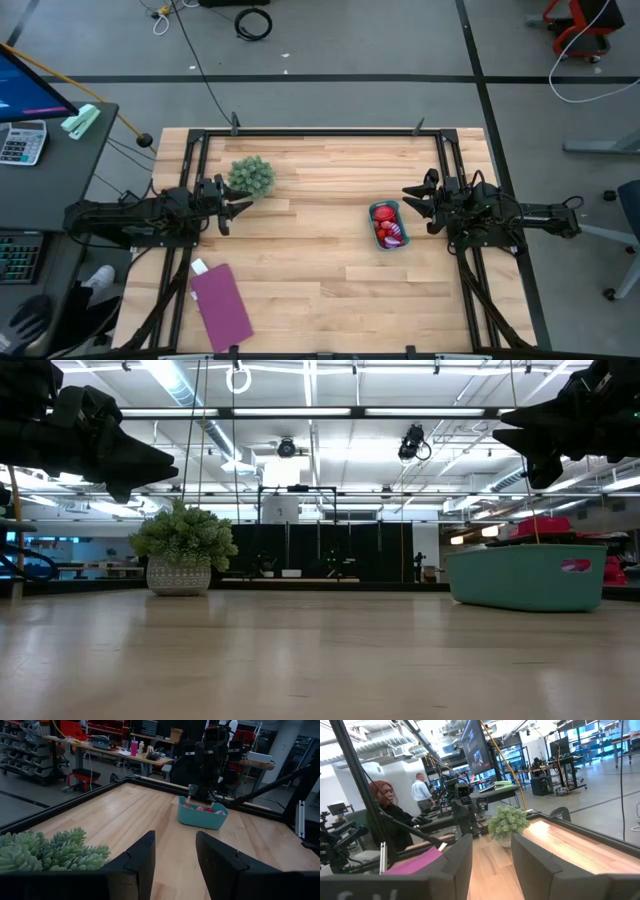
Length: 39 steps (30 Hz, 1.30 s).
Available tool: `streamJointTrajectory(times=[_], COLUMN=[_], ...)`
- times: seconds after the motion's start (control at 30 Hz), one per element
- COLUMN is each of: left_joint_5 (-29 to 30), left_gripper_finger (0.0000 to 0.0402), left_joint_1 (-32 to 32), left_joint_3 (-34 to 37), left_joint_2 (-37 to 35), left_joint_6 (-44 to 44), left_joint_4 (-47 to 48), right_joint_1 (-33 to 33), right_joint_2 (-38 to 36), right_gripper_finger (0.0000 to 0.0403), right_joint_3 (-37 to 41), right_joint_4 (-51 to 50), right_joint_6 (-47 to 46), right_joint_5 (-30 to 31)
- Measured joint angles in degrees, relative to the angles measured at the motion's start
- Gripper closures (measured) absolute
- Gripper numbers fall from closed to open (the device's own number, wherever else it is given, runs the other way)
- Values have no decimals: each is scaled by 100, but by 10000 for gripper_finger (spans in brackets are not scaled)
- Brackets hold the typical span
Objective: Pick and placing Produce into tupperware
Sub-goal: Return to Home Position
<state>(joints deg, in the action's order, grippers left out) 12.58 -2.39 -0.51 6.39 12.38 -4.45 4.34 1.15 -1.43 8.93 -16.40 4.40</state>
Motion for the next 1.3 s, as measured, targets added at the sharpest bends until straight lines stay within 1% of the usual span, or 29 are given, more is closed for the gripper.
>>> streamJointTrajectory(times=[0.2, 0.6, 1.03, 1.3], left_joint_5=[2, 2, 2, 0], left_gripper_finger=[249, 264, 249, 257], left_joint_1=[0, -2, -2, -1], left_joint_3=[0, 0, 0, 0], left_joint_2=[0, 0, 0, 0], left_joint_6=[3, 0, 0, 4], left_joint_4=[-1, -1, 0, -1], right_joint_1=[0, 0, 0, 0], right_joint_2=[0, 0, 0, 0], right_gripper_finger=[259, 259, 259, 259], right_joint_3=[-2, -2, -2, -2], right_joint_4=[0, 1, 0, 2], right_joint_6=[0, 0, 0, 0], right_joint_5=[0, 0, 0, 0])
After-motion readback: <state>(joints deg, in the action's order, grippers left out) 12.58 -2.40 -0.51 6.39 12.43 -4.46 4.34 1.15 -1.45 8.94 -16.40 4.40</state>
